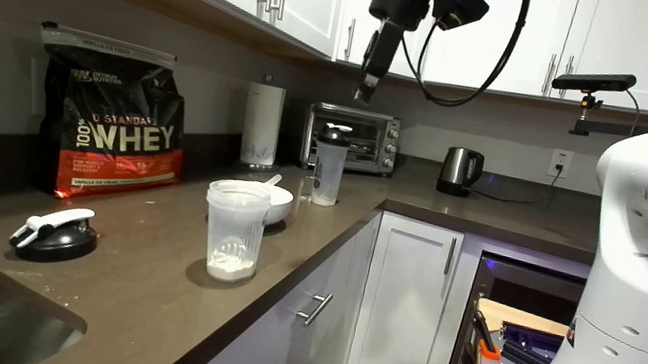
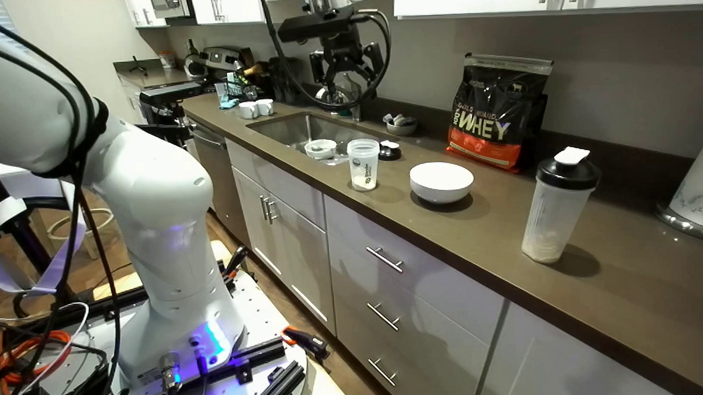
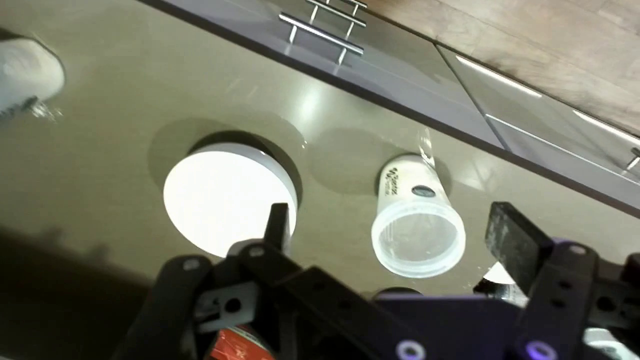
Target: Put the lid on the bottle
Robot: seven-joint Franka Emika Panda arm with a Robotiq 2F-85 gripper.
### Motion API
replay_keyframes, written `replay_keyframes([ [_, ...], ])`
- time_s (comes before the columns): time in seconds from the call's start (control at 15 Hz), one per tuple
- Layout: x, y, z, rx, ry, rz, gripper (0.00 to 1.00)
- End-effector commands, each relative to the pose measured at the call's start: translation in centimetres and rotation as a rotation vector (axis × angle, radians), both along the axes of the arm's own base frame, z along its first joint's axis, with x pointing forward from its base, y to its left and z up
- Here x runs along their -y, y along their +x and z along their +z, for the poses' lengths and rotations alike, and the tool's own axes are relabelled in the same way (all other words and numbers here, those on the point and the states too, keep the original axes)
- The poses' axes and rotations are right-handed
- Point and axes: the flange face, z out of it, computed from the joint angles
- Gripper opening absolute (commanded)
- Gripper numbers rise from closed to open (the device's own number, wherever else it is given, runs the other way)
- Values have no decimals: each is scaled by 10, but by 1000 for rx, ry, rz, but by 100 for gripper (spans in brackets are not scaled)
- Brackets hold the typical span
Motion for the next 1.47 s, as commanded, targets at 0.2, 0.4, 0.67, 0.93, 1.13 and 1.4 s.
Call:
replay_keyframes([
  [0.2,-73,82,-16,5,42,209,100],
  [0.4,-101,116,-21,15,50,313,100],
  [0.67,-133,155,-33,10,35,412,100],
  [0.93,-159,184,-49,8,23,487,100],
  [1.13,-175,201,-63,12,3,526,100],
  [1.4,-175,188,-65,-15,11,489,100],
])
